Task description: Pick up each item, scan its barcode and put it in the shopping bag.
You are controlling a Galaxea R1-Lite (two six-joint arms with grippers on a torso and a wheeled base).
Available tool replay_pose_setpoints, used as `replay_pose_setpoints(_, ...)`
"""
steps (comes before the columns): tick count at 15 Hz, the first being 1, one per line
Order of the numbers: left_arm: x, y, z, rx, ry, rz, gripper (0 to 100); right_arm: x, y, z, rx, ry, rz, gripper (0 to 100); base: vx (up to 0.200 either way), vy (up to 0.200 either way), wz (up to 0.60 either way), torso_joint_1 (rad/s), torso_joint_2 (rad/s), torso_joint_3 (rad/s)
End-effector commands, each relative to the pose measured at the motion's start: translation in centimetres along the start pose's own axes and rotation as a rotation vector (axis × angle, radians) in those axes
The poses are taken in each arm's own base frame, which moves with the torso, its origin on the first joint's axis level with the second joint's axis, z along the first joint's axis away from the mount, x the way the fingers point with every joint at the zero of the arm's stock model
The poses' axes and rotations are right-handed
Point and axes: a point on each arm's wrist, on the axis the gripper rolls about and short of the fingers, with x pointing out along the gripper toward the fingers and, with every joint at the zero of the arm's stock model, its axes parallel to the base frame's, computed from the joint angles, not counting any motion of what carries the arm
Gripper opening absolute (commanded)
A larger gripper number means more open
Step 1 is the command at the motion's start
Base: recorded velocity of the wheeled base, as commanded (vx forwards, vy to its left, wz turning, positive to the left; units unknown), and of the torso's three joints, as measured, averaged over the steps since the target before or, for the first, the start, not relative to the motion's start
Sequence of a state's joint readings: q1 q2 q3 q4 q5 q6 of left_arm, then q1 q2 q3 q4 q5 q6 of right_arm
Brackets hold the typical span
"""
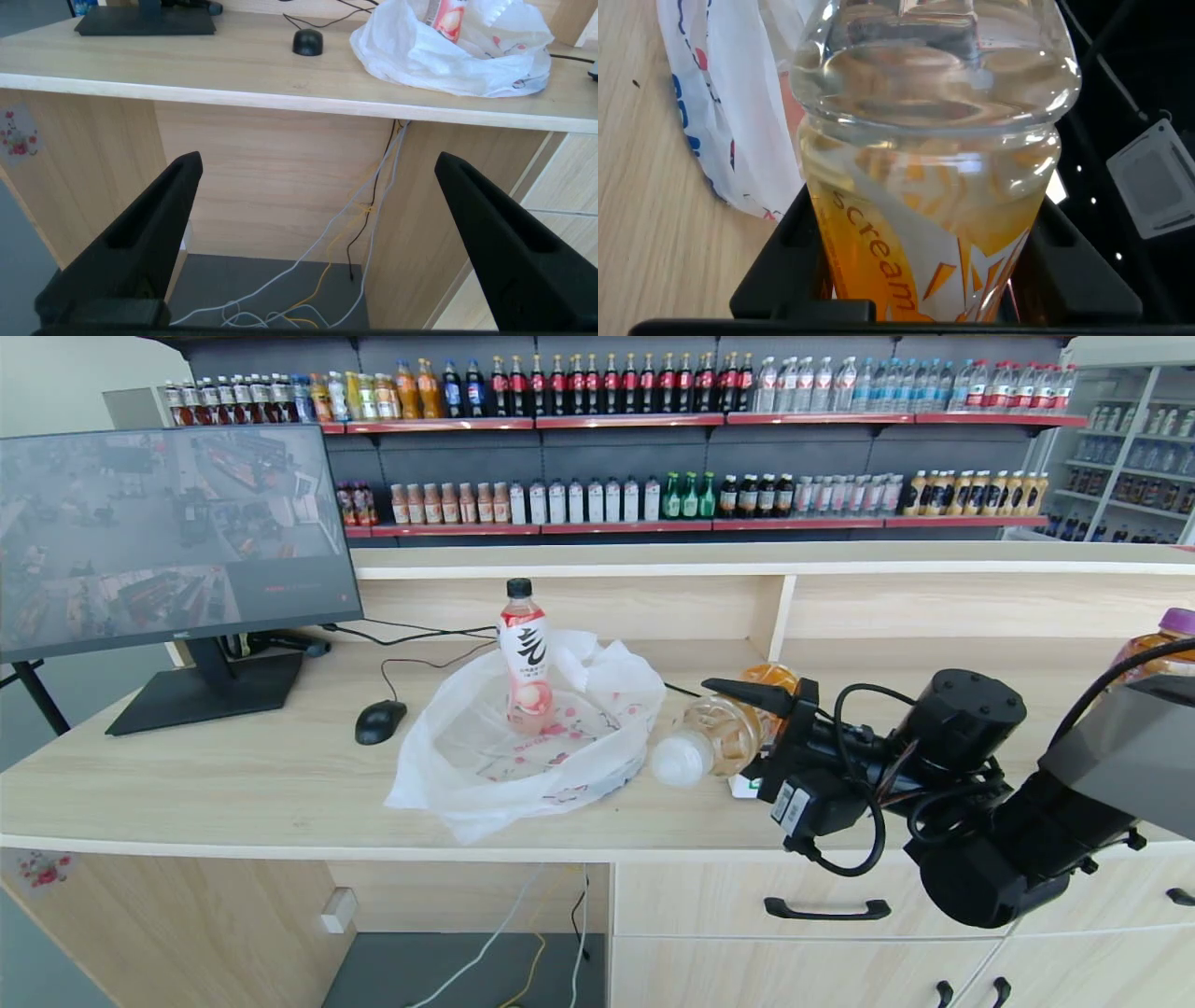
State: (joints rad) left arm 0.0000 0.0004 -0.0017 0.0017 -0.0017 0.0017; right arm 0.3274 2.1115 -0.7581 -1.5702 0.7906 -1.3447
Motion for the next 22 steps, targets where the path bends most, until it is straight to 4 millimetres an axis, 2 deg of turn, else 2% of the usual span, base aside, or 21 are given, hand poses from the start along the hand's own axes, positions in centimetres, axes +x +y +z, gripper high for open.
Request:
replay_pose_setpoints(1, 0.0, 0.0, 0.0, 0.000, 0.000, 0.000, 100, -0.1, -0.4, 0.1, -0.008, -0.003, -0.006, 0, 0.000, 0.000, 0.00, 0.000, 0.00, 0.000)
replay_pose_setpoints(5, 0.0, 0.0, 0.0, 0.000, 0.000, 0.000, 100, -0.2, -0.4, 0.2, -0.008, -0.014, -0.004, 0, 0.000, 0.000, 0.00, 0.000, 0.00, 0.000)
replay_pose_setpoints(11, 0.0, 0.0, 0.0, 0.000, 0.000, 0.000, 100, -0.4, 0.4, -0.7, 0.006, 0.005, 0.010, 0, 0.000, 0.000, 0.00, 0.000, 0.00, 0.000)
replay_pose_setpoints(22, 0.0, 0.0, 0.0, 0.000, 0.000, 0.000, 100, -0.3, 0.5, -0.7, 0.007, -0.001, 0.012, 0, 0.000, 0.000, 0.00, 0.000, 0.00, 0.000)
